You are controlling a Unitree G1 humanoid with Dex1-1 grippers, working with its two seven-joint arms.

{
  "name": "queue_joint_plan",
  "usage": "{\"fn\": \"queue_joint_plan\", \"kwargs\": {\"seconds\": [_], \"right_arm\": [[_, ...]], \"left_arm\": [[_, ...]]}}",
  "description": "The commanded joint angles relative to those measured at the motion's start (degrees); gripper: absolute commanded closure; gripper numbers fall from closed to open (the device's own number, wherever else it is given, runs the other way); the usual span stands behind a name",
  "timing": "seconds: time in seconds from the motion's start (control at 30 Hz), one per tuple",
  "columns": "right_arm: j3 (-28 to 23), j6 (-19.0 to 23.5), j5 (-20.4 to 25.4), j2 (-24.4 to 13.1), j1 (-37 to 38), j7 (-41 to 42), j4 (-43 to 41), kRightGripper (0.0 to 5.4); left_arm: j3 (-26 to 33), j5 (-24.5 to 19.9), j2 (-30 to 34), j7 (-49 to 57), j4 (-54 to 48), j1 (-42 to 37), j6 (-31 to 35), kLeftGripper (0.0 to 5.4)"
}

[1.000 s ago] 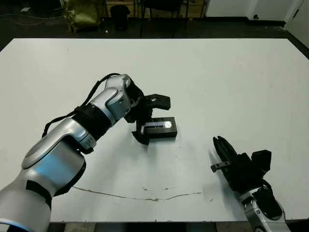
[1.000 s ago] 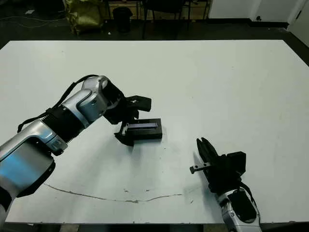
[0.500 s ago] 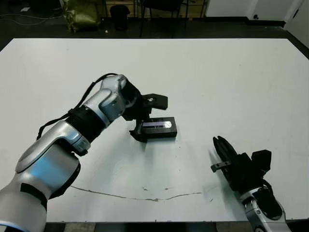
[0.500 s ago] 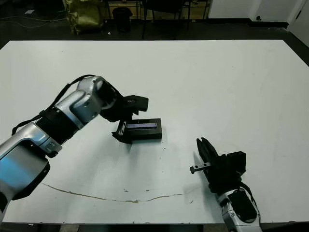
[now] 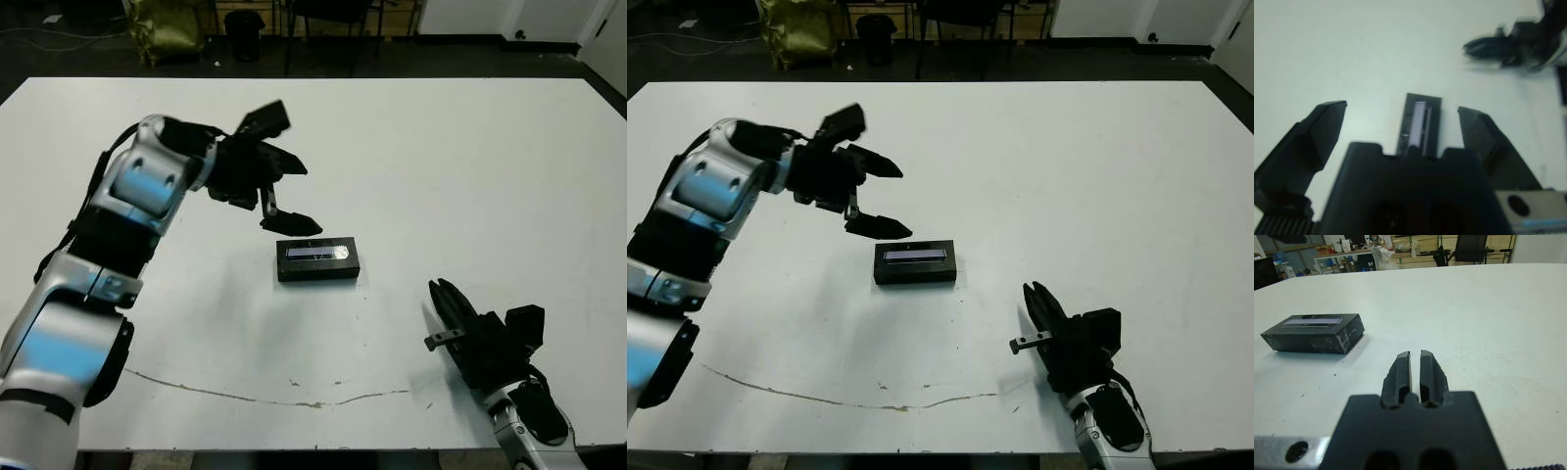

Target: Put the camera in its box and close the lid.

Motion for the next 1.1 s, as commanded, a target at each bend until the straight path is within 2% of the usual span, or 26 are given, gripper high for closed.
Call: {"fn": "queue_joint_plan", "kwargs": {"seconds": [0.03, 0.1, 0.13, 0.27, 0.47, 0.67, 0.87, 1.1], "right_arm": [[0.11, -0.62, -0.39, 0.31, 0.29, -0.02, 1.48, 5.40], [0.17, -1.67, -0.86, 0.65, 0.33, -0.28, 2.07, 5.40], [0.21, -2.24, -1.07, 0.82, 0.28, -0.33, 2.44, 5.40], [0.41, -2.69, -2.24, 1.18, 0.13, -1.02, 2.72, 5.40], [0.82, -0.83, -3.30, 1.42, 0.30, -2.49, 1.06, 5.40], [0.37, -1.37, -2.70, 1.67, 0.21, -2.45, 1.45, 5.40], [0.35, -0.45, -2.62, 1.24, 0.23, -2.47, 0.52, 5.40], [0.59, -0.35, -3.07, 1.19, 0.19, -2.65, 0.25, 5.40]], "left_arm": [[3.85, -3.01, -0.77, 6.54, -4.94, 4.67, 6.27, 0.01], [7.90, -3.57, -4.18, 17.84, -14.15, 10.33, 11.30, 0.01], [8.74, -2.44, -6.10, 23.63, -18.96, 14.15, 9.63, 0.10], [7.47, 0.97, -13.80, 38.91, -27.55, 26.78, -3.93, 0.87], [0.27, 4.58, -19.83, 48.13, -27.16, 37.90, -19.86, 2.33], [-4.09, 7.77, -23.90, 55.63, -24.59, 42.74, -25.36, 3.83], [-5.77, 9.19, -26.90, 60.89, -22.43, 44.33, -25.43, 5.34], [-5.53, 9.56, -29.50, 65.81, -19.50, 43.71, -24.17, 5.38]]}}
